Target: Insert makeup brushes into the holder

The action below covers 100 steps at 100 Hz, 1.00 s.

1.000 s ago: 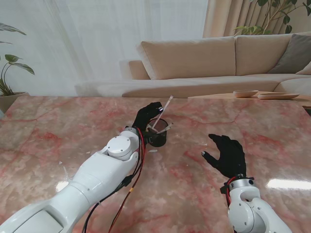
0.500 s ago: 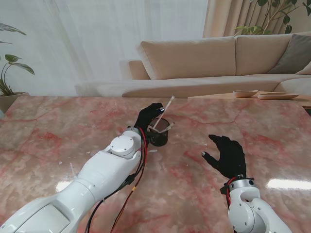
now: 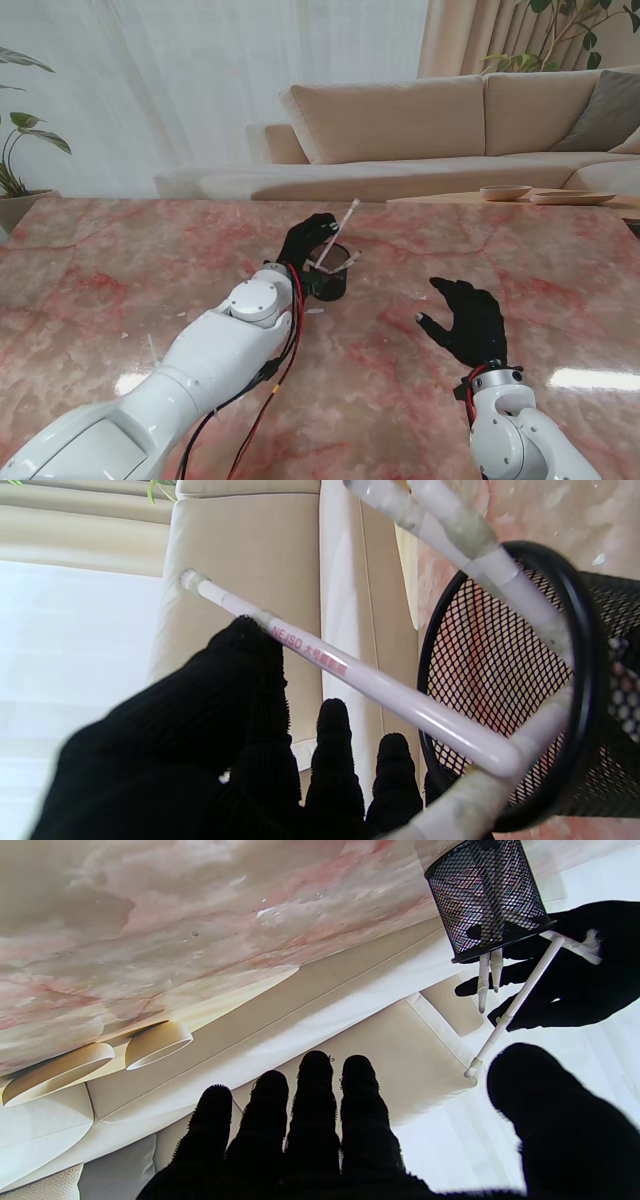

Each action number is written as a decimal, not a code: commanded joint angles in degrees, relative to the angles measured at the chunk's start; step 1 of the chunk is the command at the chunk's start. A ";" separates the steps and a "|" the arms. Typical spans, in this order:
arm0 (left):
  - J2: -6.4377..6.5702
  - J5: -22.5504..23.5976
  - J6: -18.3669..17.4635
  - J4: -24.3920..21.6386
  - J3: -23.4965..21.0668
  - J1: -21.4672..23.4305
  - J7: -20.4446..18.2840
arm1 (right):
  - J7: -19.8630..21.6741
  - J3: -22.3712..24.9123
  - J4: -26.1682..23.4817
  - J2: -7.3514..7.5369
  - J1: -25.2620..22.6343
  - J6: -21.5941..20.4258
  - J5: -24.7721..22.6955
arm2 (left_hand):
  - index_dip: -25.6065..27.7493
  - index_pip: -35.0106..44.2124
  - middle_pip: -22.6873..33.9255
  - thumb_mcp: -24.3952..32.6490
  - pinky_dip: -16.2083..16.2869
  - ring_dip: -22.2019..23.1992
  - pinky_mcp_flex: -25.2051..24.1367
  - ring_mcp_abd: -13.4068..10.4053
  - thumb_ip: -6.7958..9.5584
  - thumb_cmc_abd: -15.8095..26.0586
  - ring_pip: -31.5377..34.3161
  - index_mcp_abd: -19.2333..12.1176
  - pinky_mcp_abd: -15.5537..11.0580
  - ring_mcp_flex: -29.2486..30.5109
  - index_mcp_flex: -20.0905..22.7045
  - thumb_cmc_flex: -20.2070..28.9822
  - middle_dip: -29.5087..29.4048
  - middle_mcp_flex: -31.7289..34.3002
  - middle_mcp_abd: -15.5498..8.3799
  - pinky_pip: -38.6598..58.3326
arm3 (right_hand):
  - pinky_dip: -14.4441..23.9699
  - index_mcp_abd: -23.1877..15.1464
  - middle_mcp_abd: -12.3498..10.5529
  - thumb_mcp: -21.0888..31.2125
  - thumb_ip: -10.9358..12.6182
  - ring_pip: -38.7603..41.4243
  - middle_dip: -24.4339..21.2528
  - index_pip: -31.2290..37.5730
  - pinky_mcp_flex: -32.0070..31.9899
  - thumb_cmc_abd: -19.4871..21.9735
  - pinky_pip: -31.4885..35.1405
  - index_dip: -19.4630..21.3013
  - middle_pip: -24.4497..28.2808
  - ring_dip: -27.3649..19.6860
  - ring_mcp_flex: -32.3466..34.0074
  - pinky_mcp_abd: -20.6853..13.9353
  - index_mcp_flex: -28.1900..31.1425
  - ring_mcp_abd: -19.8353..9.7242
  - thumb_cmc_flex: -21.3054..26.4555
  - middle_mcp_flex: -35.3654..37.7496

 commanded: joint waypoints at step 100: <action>-0.52 1.19 0.53 1.54 -0.45 -0.05 0.38 | 0.74 0.05 0.39 -0.11 -0.31 -0.10 0.34 | -39.27 2.97 1.26 1.54 0.14 0.60 0.54 -2.75 6.71 2.95 -0.90 -7.31 -1.06 -1.84 6.51 8.31 -0.16 -0.74 -2.36 -1.15 | 1.40 -0.70 -0.29 1.31 -2.47 0.58 0.92 0.66 -0.43 -0.74 0.82 0.68 -0.12 1.82 0.93 0.13 0.80 0.31 0.48 0.68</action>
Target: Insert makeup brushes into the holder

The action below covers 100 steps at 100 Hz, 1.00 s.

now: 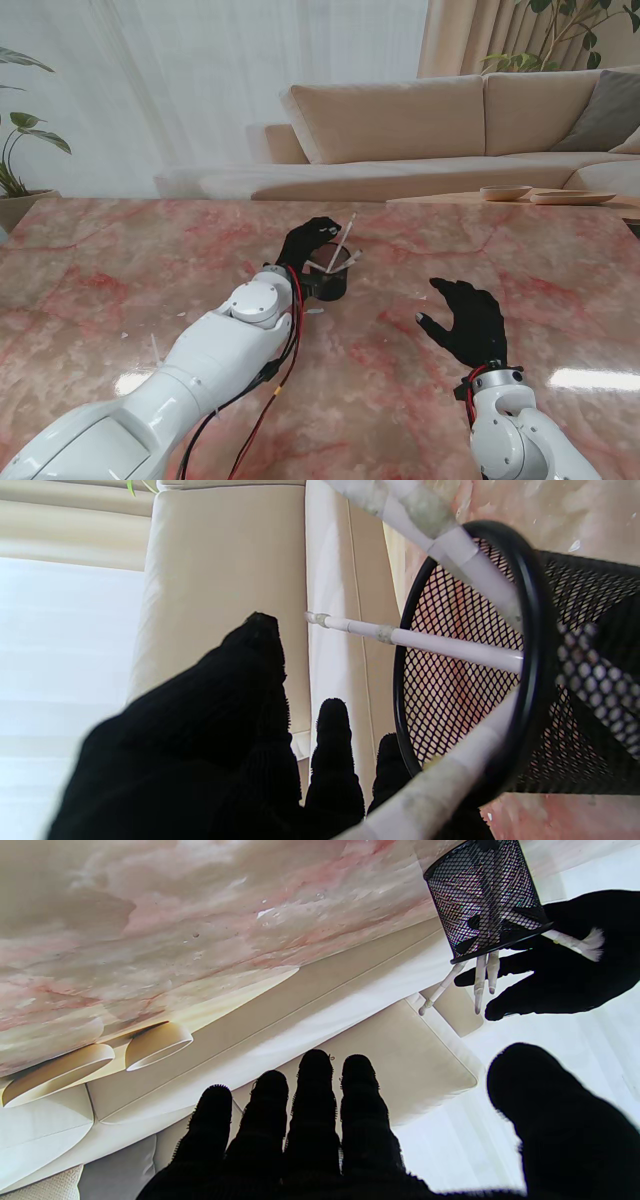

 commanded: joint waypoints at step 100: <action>21.36 27.22 3.14 -36.31 -9.44 14.64 -14.47 | 4.64 3.09 -5.96 1.14 -2.95 -2.50 -5.20 | -18.19 -38.16 -8.32 -23.20 -1.33 -15.02 0.84 -5.66 9.02 -1.69 -6.12 15.10 -2.65 -1.53 -16.93 -17.31 -11.90 -5.96 -1.00 -1.36 | -1.89 0.18 -0.77 -0.76 -1.89 -3.65 -3.47 -0.56 1.69 -1.31 -2.07 -0.04 -4.23 -3.09 2.35 -0.97 0.92 -0.84 -4.56 -1.49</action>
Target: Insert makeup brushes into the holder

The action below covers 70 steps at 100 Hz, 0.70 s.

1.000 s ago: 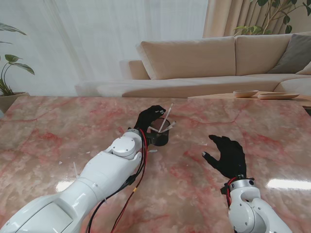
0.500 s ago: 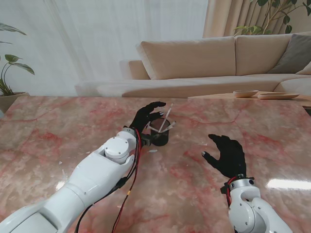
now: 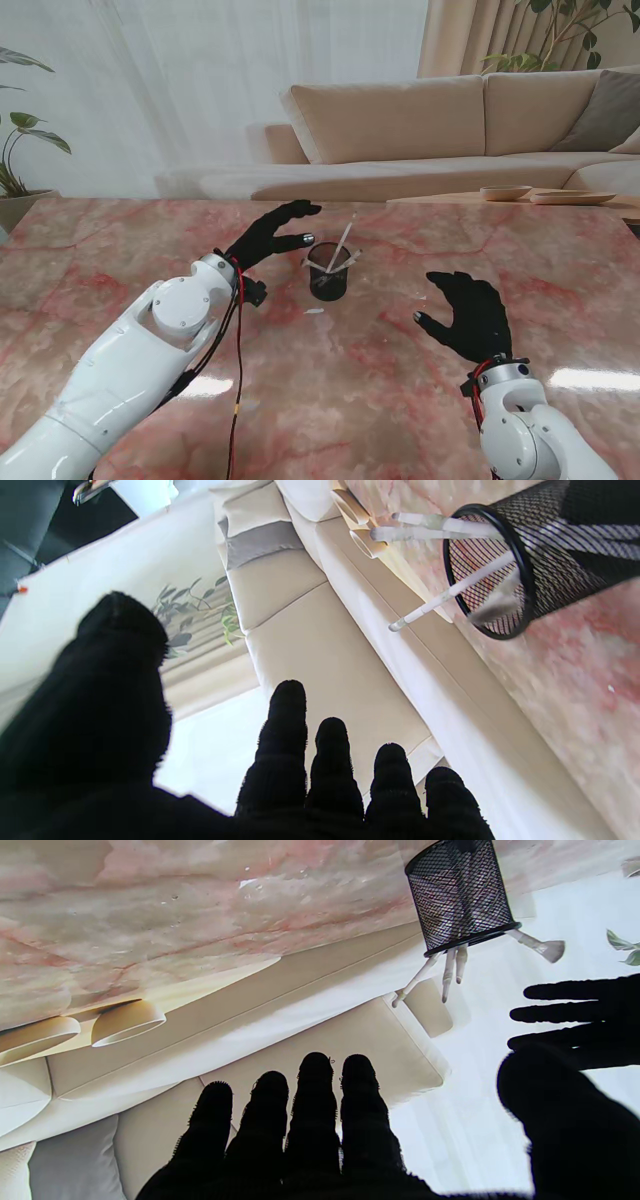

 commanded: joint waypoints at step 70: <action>6.43 23.97 -10.30 -13.43 -10.16 18.58 1.78 | 3.75 -1.64 -2.17 1.36 0.85 -5.58 -2.64 | -3.96 -6.63 -2.54 -26.46 10.35 -3.17 0.94 -3.25 6.70 14.93 -0.91 4.48 -5.47 0.03 -4.43 2.57 -3.72 -3.65 0.67 9.46 | -12.54 4.47 3.59 -0.48 -1.50 -2.59 -9.12 -3.28 10.27 1.94 -2.36 -4.07 -5.43 -8.71 4.87 -2.66 -1.29 1.68 -11.10 -1.61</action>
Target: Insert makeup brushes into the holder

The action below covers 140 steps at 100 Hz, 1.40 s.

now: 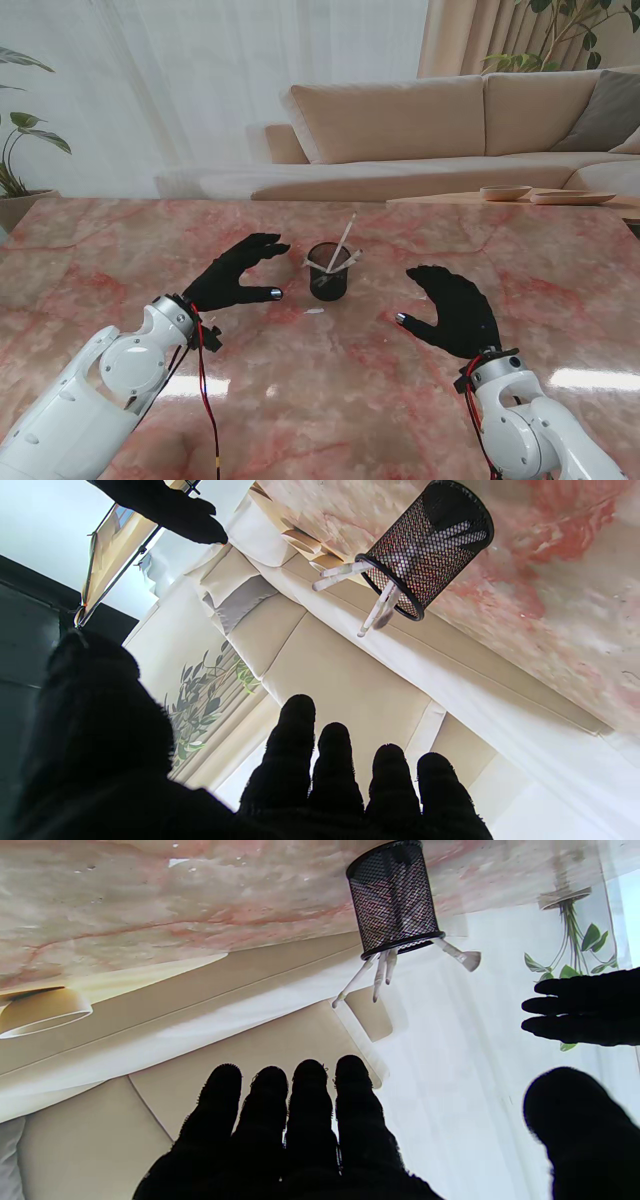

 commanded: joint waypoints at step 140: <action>-1.14 1.98 -0.16 -0.98 2.78 5.49 5.90 | -0.69 -3.22 3.86 -0.79 2.14 -5.71 6.39 | -1.40 -1.85 -1.19 -0.76 -2.15 -0.98 0.03 -2.06 2.59 4.82 0.35 0.81 -2.46 2.09 -1.83 -1.49 -0.61 -2.18 0.76 10.88 | -6.30 -0.04 0.21 -0.46 1.66 0.13 -0.67 -0.39 1.25 4.60 6.36 -1.69 -0.41 -0.68 3.26 0.11 0.14 1.20 -5.22 0.63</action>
